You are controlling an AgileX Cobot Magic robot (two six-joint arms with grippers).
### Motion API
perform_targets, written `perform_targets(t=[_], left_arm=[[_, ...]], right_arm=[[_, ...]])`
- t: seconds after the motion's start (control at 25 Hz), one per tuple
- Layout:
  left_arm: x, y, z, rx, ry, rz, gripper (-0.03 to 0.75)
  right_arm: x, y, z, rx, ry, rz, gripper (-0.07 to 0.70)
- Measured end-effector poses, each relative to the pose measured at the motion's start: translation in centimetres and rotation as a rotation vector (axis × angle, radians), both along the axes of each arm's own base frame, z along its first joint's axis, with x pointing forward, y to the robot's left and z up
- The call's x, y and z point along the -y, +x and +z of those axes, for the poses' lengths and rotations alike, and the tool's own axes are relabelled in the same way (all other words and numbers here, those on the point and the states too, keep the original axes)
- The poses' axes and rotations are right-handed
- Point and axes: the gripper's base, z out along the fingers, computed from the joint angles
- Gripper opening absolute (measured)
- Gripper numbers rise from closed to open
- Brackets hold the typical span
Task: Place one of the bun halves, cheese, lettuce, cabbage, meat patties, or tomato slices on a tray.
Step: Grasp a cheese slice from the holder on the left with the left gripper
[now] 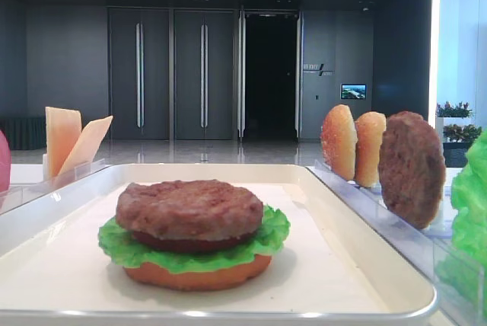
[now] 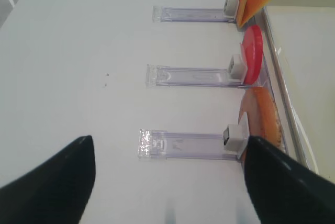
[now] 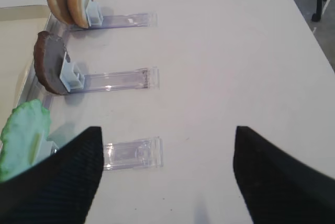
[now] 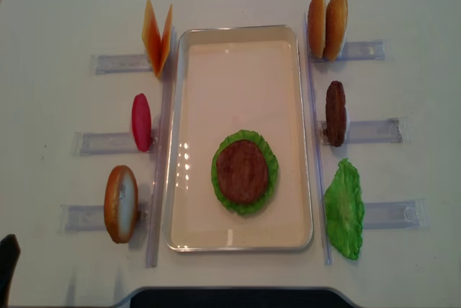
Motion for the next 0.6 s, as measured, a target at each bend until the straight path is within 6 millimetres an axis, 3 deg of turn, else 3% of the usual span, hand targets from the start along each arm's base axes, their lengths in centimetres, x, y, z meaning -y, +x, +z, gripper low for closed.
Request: perform_targets(t=[0.6], left_arm=[[0.00,0.00,0.00,0.000,0.000,0.000,0.692]], right_arm=[[-0.01,0.00,0.00,0.000,0.001,0.001,0.523]])
